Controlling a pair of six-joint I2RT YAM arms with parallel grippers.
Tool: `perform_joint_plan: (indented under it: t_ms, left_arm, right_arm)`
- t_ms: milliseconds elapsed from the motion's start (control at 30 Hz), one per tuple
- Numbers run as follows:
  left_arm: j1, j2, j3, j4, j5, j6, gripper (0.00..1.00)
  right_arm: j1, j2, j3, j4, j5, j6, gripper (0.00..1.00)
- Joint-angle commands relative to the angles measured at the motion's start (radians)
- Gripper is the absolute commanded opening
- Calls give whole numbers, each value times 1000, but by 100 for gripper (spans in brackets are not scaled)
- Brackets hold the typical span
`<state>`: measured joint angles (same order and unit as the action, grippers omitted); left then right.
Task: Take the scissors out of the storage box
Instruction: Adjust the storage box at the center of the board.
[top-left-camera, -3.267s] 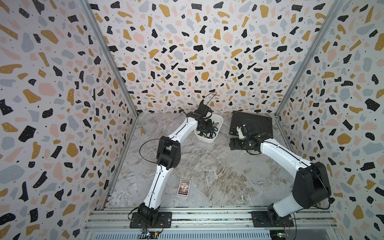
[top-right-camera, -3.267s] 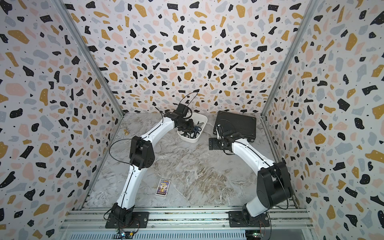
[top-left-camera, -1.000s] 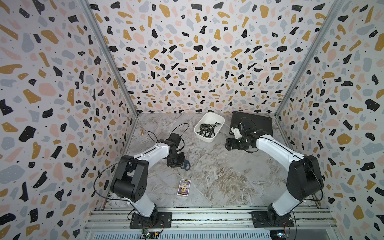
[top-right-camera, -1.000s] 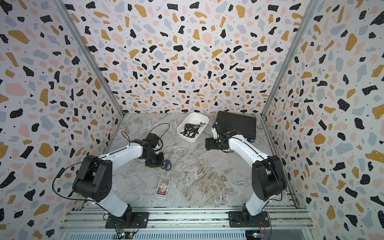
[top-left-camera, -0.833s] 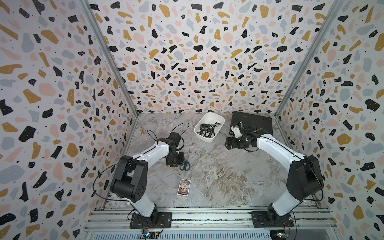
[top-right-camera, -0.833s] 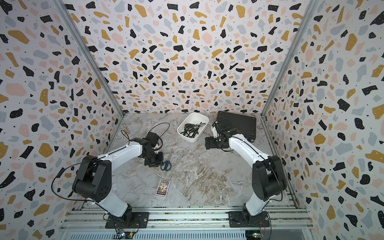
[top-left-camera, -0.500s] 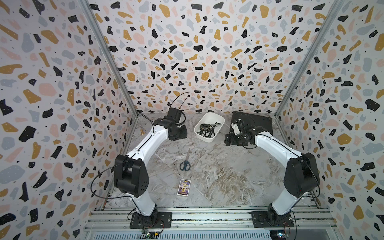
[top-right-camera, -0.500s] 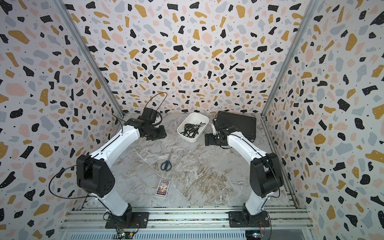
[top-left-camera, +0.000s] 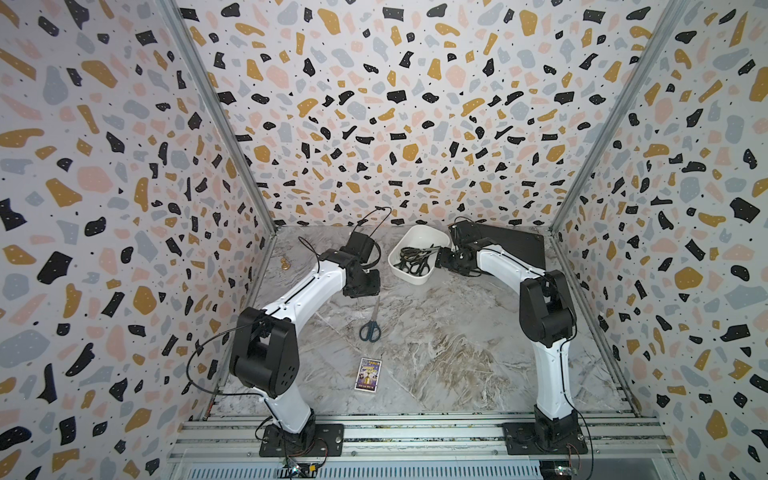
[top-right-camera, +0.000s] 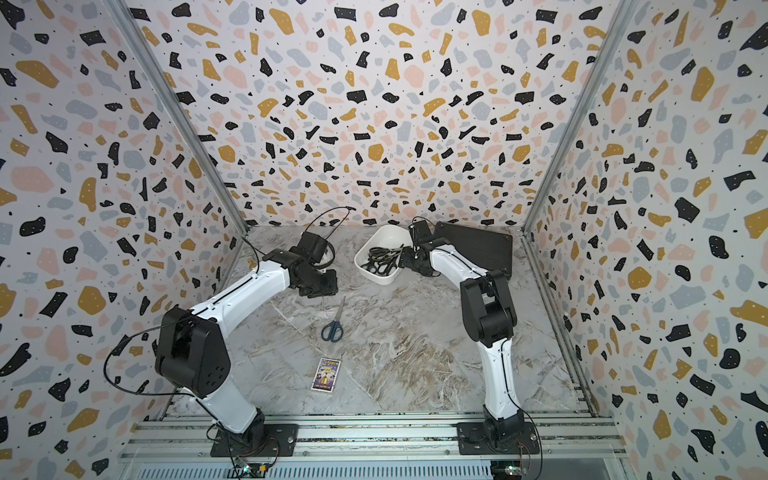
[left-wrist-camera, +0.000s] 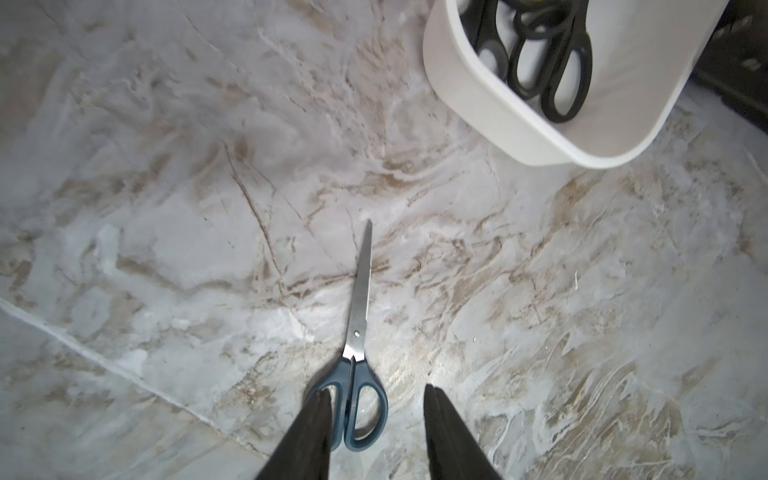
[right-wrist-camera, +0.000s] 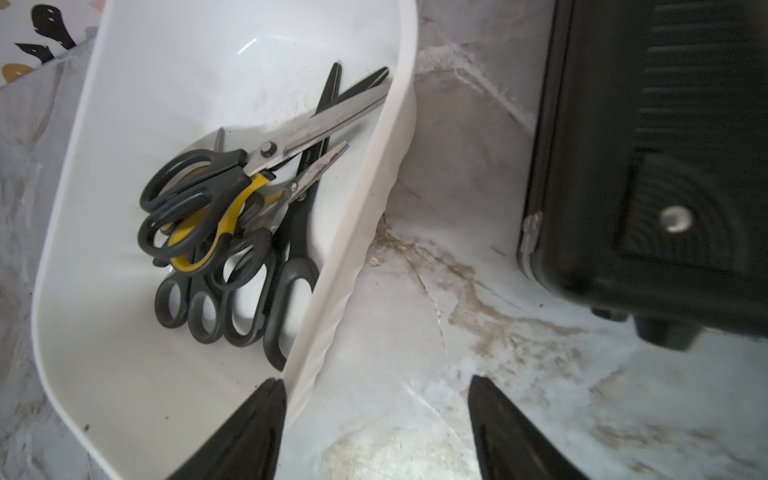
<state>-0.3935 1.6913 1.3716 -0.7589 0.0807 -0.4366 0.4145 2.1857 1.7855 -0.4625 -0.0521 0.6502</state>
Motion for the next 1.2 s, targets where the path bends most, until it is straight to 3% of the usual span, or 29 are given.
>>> perform_joint_plan:
  t_ms: [0,333,400,533,600,867,1167]
  left_arm:
    - [-12,-33,-26,18,-5,10,40]
    - [-14,-41,-6,-5,-14,47,40]
    - [-14,-37,2,-6,-13,51,40]
    - [-14,-33,25,-19,-27,68,39]
    - [-13,-30,36,-19,-37,77,39]
    - [-13,-8,85,-28,-55,102,39]
    - [-14,1,69,-21,-49,100,39]
  right_arm:
    - [13,24,76,-2,7,41,75]
    - [37,79,135,-12,-1,96,71]
    - [38,95,140,-15,-10,107,64]
    - [38,104,129,-28,-25,112,37]
    - [38,85,106,-28,-17,97,28]
    - [28,-7,44,-116,5,-110,9]
    - [-16,-59,-35,-133,40,-272,11]
